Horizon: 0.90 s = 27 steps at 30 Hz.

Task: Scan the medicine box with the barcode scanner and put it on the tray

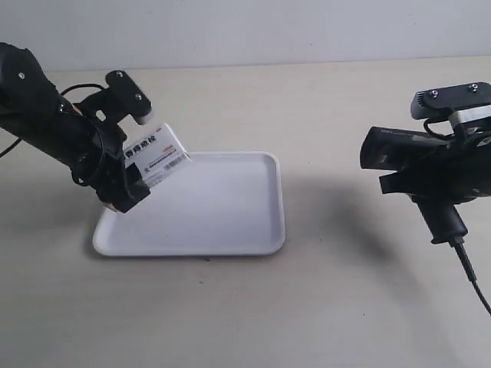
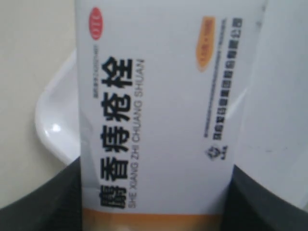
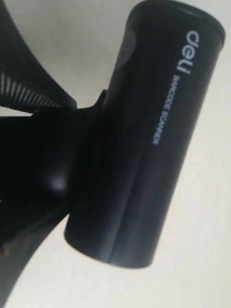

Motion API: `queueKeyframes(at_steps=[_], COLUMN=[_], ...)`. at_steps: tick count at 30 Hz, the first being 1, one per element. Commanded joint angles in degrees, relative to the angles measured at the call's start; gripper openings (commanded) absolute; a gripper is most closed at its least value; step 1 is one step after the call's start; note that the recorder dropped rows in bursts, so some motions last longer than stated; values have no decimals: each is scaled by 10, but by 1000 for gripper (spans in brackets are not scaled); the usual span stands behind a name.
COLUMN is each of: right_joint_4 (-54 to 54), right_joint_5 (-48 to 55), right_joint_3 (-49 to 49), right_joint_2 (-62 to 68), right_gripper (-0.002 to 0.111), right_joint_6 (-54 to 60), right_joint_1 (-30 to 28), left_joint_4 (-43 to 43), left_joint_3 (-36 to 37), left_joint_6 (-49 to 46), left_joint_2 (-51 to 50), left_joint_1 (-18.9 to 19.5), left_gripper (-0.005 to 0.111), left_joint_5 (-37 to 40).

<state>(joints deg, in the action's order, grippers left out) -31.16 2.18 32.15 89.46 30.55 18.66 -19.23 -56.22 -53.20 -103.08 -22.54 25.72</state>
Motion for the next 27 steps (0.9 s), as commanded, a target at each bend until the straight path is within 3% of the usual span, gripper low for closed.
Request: queueKeyframes(at_steps=[1,6,15,27], right_joint_4=[5,6,17,18], right_joint_5=[-4,-10,-2,11], right_joint_3=[3,3,3,3], right_joint_2=[-10,-8,-6,-6], right_gripper=[0,0,0,0], right_joint_6=[44,59,60,64], right_joint_1=[41,54,54,54], left_joint_4=[-14,-11,-9,-27], left_joint_3=[-4,-4,-4,-37], left_joint_6=[-138,-192,-291,-286], left_joint_2=[1,1,1,4], left_joint_1=[-28,-48,-49,-49], left_gripper=[4,4,4,0], left_joint_5=[21,29,48,130])
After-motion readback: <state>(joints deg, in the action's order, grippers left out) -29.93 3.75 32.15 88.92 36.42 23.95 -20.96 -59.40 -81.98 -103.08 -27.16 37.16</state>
